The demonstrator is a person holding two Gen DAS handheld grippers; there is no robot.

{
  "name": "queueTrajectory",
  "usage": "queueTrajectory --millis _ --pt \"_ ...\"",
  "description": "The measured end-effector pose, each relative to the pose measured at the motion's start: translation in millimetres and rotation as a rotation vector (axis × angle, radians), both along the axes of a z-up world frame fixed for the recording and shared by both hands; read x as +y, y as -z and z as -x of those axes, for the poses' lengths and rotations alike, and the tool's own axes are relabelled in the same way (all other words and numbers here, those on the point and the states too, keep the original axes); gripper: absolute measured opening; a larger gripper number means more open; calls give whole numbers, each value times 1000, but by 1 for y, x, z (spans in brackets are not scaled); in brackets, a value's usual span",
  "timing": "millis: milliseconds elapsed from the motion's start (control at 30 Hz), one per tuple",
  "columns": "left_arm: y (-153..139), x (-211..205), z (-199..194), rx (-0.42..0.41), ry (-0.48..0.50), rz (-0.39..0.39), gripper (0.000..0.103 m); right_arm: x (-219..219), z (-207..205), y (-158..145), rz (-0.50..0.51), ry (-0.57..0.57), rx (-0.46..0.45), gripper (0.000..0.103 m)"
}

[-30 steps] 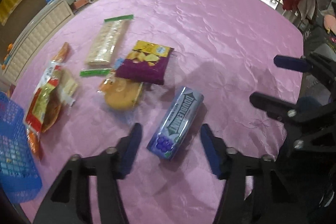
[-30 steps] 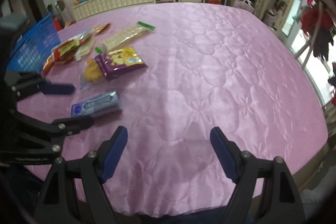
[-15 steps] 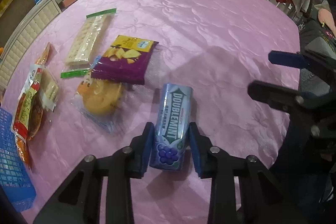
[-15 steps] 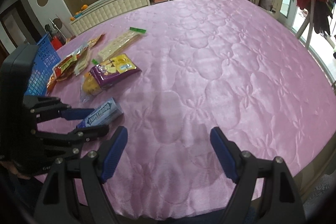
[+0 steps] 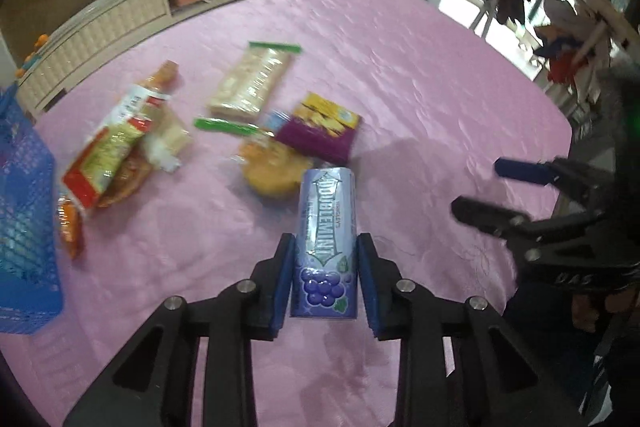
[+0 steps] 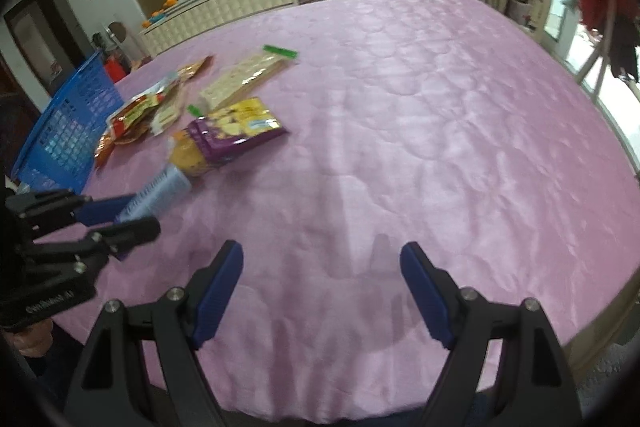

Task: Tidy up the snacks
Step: 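Grasp the purple Doublemint gum pack with the left tool, then hold the gum pack in the left tool while the right tool grasps the purple chip bag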

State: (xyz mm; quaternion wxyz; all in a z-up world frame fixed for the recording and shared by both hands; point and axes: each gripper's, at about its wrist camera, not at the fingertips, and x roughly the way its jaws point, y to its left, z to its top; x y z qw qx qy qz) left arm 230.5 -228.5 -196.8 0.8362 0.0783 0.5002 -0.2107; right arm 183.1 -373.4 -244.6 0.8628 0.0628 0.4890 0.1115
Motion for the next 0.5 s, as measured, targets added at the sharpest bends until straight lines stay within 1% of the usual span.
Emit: queueTrajectory --millis 133,333,400,500 --pt "-10 14 -8 -37 -34 -7 29 19 -17 -6 -38 -14 22 84" --pt "-20 33 -20 -69 -73 -11 29 39 -40 -15 -20 12 49 84" --pt "-21 39 -26 -73 -88 -15 29 47 -47 -18 -16 -19 44 84" --pt "-23 48 -34 -74 -106 0 29 62 -61 -18 15 -142 37 84"
